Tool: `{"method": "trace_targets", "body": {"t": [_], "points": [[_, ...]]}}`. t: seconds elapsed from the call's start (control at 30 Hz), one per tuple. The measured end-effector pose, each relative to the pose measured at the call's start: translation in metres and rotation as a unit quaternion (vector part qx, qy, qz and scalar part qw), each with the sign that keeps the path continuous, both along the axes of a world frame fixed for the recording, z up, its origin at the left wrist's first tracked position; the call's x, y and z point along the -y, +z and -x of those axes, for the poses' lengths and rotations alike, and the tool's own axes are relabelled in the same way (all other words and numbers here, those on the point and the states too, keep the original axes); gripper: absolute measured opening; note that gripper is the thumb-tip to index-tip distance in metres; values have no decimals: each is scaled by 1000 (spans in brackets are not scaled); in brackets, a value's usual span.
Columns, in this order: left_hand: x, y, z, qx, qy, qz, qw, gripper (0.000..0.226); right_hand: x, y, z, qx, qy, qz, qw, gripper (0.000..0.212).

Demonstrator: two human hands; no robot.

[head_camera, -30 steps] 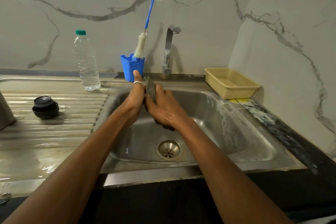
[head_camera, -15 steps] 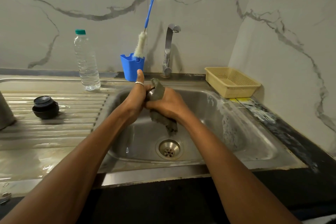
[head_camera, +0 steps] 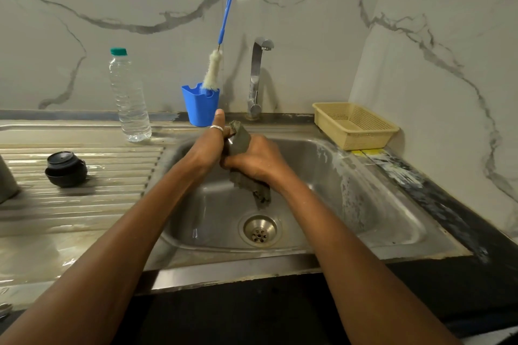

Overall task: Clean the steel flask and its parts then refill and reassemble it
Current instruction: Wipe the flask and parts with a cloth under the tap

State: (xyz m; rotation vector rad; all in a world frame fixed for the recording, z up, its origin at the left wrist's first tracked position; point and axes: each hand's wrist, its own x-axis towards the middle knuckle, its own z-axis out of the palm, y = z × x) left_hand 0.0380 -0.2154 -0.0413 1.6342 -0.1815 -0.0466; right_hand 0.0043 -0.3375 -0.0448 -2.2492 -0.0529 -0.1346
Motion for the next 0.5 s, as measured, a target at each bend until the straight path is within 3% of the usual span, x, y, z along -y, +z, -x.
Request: {"method": "trace_targets", "body": {"t": [0.07, 0.13, 0.2, 0.23, 0.3, 0.37, 0.43, 0.5], "points": [[4, -3, -1, 54, 55, -93, 993, 70, -8, -7, 1, 86, -68, 207, 972, 53], [11, -9, 2, 24, 51, -79, 995, 76, -13, -11, 2, 113, -80, 238, 961, 56], [12, -13, 3, -15, 30, 4, 999, 75, -13, -9, 2, 51, -57, 138, 988, 48], [9, -13, 3, -31, 26, 47, 998, 75, -12, -5, 2, -4, -23, 37, 999, 42], [2, -10, -2, -55, 10, 114, 992, 76, -5, 2, 6, -101, 27, -166, 981, 33], [1, -10, -5, -65, -2, 136, 989, 76, 0, 5, 7, -114, 40, -208, 971, 27], [4, -15, -8, -73, 21, 96, 992, 75, -4, 1, 2, -43, -3, -54, 998, 34], [10, -19, -12, -72, 74, 48, 993, 79, -15, -6, 1, 40, -48, 111, 992, 52]]}}
